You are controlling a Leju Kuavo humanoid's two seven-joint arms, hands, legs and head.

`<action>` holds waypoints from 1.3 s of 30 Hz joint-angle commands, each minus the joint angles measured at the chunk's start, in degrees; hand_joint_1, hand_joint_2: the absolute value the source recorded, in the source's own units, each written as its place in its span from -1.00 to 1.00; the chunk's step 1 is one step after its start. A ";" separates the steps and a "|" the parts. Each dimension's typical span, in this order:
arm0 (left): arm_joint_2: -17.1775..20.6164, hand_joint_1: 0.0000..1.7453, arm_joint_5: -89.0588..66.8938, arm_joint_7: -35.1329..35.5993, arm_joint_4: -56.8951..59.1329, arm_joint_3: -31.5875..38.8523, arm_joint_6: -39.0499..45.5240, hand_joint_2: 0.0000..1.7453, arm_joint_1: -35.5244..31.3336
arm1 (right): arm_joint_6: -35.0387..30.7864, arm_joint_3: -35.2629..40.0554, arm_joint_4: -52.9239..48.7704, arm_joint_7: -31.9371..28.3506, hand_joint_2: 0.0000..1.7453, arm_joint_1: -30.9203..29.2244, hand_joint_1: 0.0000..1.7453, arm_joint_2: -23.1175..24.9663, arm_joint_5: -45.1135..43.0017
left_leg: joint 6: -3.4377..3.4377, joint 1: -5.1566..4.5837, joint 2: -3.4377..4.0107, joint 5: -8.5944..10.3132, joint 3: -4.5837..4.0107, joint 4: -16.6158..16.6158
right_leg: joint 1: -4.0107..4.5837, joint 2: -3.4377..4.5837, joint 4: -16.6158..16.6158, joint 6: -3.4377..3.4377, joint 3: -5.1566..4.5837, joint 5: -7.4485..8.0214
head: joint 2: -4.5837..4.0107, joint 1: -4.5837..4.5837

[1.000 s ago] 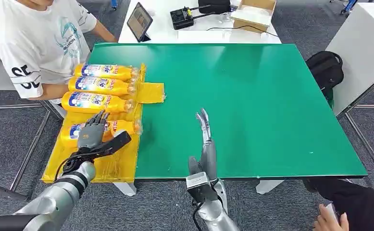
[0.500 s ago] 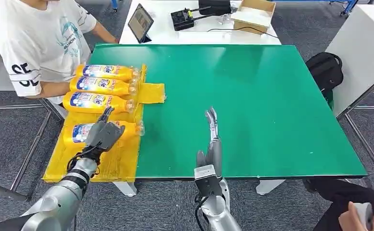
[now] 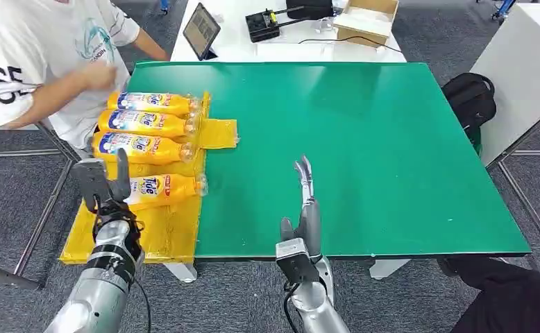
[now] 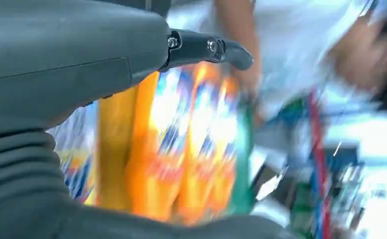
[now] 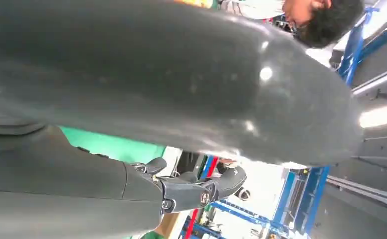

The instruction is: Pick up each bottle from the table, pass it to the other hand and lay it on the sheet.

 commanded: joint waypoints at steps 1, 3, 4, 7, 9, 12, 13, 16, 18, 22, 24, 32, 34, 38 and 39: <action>-0.85 -1.00 0.99 0.26 -18.48 -8.67 5.62 1.00 6.00 | -2.36 1.89 0.16 -1.90 -1.00 0.21 -1.00 -0.55 -0.02 | 0.06 0.02 0.04 -0.09 0.08 0.00 | 0.05 -0.01 -0.03 -0.13 0.08 -0.08 | 0.00 0.00; -0.85 -1.00 0.99 0.26 -18.48 -8.67 5.62 1.00 6.00 | -2.36 1.89 0.16 -1.90 -1.00 0.21 -1.00 -0.55 -0.02 | 0.09 0.01 0.16 -0.17 0.17 0.00 | 0.05 0.06 -0.03 -0.17 0.14 -0.12 | 0.00 0.00; -0.85 -1.00 0.99 0.26 -18.48 -8.67 5.62 1.00 6.00 | -2.36 1.89 0.16 -1.90 -1.00 0.21 -1.00 -0.55 -0.02 | 0.06 0.01 0.08 -0.11 0.07 -0.01 | 0.04 -0.02 -0.01 -0.15 0.06 -0.10 | 0.00 0.02; -0.92 -1.00 4.36 0.26 -26.21 -14.02 8.33 1.00 11.29 | -5.82 5.43 -4.25 -1.90 -1.00 2.96 -1.00 -2.16 -0.85 | 0.05 0.00 0.08 -0.10 0.04 -0.02 | 0.03 -0.01 -0.03 -0.13 0.03 -0.08 | 0.00 0.02; -2.79 -1.00 8.61 0.26 -31.26 -14.81 4.74 1.00 16.01 | -7.67 6.35 -6.81 -1.90 1.00 5.27 -1.00 -2.91 -2.17 | 0.08 0.01 0.08 -0.17 0.14 -0.02 | 0.06 -0.03 -0.04 -0.18 0.14 -0.15 | 0.00 0.02; -6.77 -1.00 10.00 0.26 -37.12 -17.19 0.36 1.00 25.06 | -10.84 6.19 -11.22 -1.90 1.00 9.56 -1.00 -3.39 -2.58 | 0.10 -0.02 0.08 -0.22 0.19 -0.07 | 0.02 -0.04 -0.11 -0.12 0.19 -0.19 | 0.00 0.00; -6.77 -1.00 10.00 0.26 -37.12 -17.19 0.36 1.00 25.06 | -10.84 6.19 -11.22 -1.90 1.00 9.56 -1.00 -3.39 -2.58 | 0.09 -0.04 0.02 -0.19 0.15 -0.09 | -0.01 -0.08 -0.13 -0.08 0.17 -0.17 | 0.00 0.02; -8.29 -1.00 10.71 0.26 -38.62 -19.05 -2.01 1.00 29.85 | -11.34 3.75 -13.84 -1.90 1.00 13.08 -1.00 -2.27 -1.09 | 0.09 -0.05 0.06 -0.29 0.03 -0.03 | -0.02 -0.02 -0.09 -0.08 0.04 -0.18 | 0.00 0.04; -9.05 -1.00 12.27 0.26 -39.15 -20.86 -4.27 1.00 33.43 | -11.34 2.20 -15.72 -1.90 1.00 16.17 -1.00 -1.74 -1.81 | 0.13 -0.05 0.12 -0.51 0.33 -0.06 | 0.02 -0.01 -0.15 -0.20 0.32 -0.33 | 0.00 0.02; -9.05 -1.00 16.30 0.26 -37.14 -23.69 -6.68 1.00 37.29 | -11.34 -0.34 -17.17 -1.90 1.00 20.79 -1.00 -0.99 -3.90 | 0.05 -0.08 -0.06 -0.46 0.13 -0.09 | -0.04 -0.16 -0.16 -0.13 0.11 -0.30 | 0.00 0.02; -9.05 -1.00 16.30 0.26 -37.14 -23.69 -6.68 1.00 37.29 | -11.34 -0.34 -17.17 -1.90 1.00 20.79 -1.00 -0.99 -3.90 | 0.02 -0.04 0.02 -0.57 0.20 -0.06 | 0.02 -0.09 -0.16 -0.21 0.16 -0.37 | 0.00 0.04; -9.05 -1.00 17.58 0.26 -37.76 -25.53 -9.74 1.00 37.15 | -11.34 0.47 -13.78 -1.90 1.00 21.01 -1.00 -1.27 -5.59 | 0.05 -0.02 0.05 -0.55 0.20 -0.04 | 0.04 -0.07 -0.15 -0.24 0.12 -0.33 | 0.00 0.00; -9.05 -1.00 17.70 0.26 -39.32 -26.05 -9.54 1.00 37.14 | -11.27 0.71 -12.72 -1.90 1.00 20.54 -1.00 -1.33 -6.28 | 0.05 -0.01 0.08 -0.55 0.18 -0.02 | 0.04 -0.04 -0.13 -0.24 0.11 -0.33 | 0.00 0.00; -9.05 -1.00 15.88 0.26 -40.21 -27.30 -8.38 1.00 37.23 | -10.91 0.98 -11.66 -1.90 1.00 20.02 -1.00 -1.28 -6.73 | 0.02 0.00 0.13 -0.52 0.11 -0.02 | 0.04 0.02 -0.13 -0.22 0.03 -0.27 | 0.00 -0.02; -9.05 -1.00 15.88 0.26 -40.21 -27.30 -8.38 1.00 37.23 | -10.91 0.98 -11.66 -1.90 1.00 20.02 -1.00 -1.28 -6.73 | 0.04 -0.01 0.10 -0.57 0.24 -0.04 | 0.04 -0.03 -0.13 -0.27 0.16 -0.34 | 0.00 -0.04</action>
